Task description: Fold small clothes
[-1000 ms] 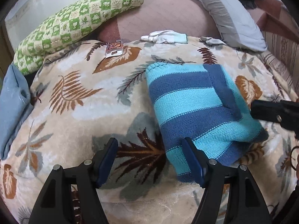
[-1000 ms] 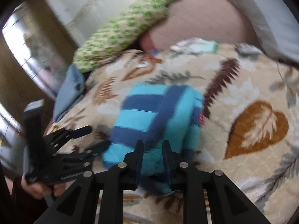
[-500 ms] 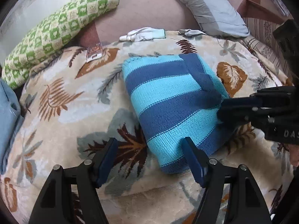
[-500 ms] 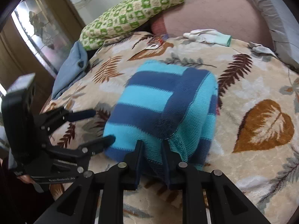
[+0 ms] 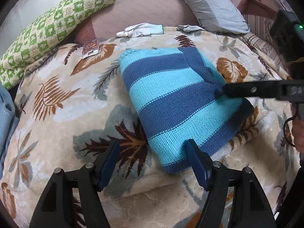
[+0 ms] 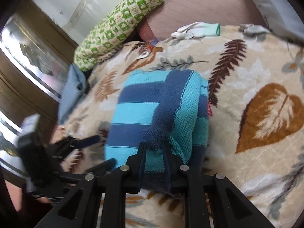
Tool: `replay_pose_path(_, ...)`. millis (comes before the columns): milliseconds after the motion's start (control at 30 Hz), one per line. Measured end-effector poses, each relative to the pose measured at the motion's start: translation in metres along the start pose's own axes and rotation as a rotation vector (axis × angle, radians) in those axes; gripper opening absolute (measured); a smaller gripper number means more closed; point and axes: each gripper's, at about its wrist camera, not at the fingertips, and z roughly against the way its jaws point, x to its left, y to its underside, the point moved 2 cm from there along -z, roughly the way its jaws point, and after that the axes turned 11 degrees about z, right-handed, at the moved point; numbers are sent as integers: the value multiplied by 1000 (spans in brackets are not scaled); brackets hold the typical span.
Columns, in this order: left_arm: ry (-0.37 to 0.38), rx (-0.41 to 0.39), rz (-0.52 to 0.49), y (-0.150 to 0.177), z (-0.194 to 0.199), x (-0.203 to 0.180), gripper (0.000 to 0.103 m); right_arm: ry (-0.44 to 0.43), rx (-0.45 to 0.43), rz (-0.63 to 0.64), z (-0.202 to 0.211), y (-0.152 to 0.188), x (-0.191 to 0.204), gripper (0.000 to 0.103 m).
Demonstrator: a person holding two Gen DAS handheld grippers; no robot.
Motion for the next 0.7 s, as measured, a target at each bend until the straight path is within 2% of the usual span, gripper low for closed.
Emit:
replay_pose_path(100,54,-2,69,-5,7,10,72,40,-76,59,19,-9,10,23)
replay_pose_path(233,130,-37,129,-12,17,12,72,27,-157,58,25,-19,17,23)
replay_pose_path(367,153,-44,133,-16,14,3,72,112,-119,96,4,-21,21,23)
replay_pose_path(467,119,34,116,-11,-6,-3,72,143,-65,89,-11,-16,12,24)
replay_pose_path(600,145,92,164,-6,-19,2,74,112,-41,47,-18,-9,0,26)
replay_pose_path(700,156,89,173,-6,-16,4,74,86,-41,24,-16,-9,-5,26)
